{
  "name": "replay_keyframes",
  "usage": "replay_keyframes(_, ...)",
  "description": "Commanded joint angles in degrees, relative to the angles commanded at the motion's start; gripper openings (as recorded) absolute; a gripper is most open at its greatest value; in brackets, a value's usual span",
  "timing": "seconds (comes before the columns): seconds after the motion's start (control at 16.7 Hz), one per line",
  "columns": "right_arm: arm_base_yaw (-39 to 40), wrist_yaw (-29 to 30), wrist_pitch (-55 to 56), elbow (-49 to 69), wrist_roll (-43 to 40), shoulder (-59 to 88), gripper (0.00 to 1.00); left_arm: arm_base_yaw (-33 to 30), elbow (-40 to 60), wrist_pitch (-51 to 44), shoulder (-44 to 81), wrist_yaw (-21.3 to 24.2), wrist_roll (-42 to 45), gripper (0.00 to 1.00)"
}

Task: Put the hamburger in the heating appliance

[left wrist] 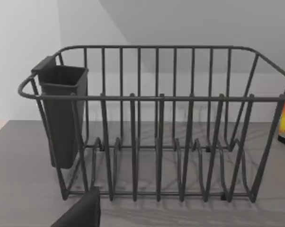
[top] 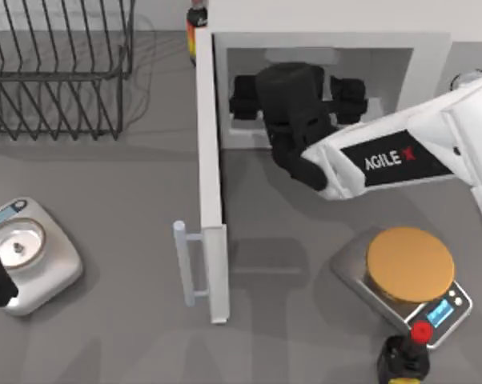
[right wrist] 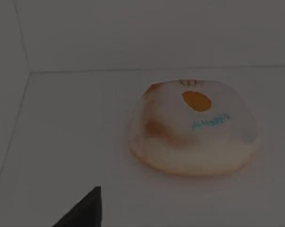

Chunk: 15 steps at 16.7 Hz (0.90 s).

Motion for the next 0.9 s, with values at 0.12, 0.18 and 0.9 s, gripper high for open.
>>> replay_keyframes(0.12, 2.68, 2.38, 2.57, -8.51, 1.49, -3.88, 1.00, 0.00, 0.00, 0.00, 0.00, 0.00, 0.00, 1.00)
replay_keyframes(0.18, 4.08, 3.62, 3.91, -13.03, 2.27, -5.94, 1.00, 0.00, 0.00, 0.00, 0.00, 0.00, 0.00, 1.00)
replay_keyframes(0.9, 11.71, 10.59, 11.41, -34.39, 6.64, -17.48, 1.00, 0.00, 0.00, 0.00, 0.00, 0.00, 0.00, 1.00)
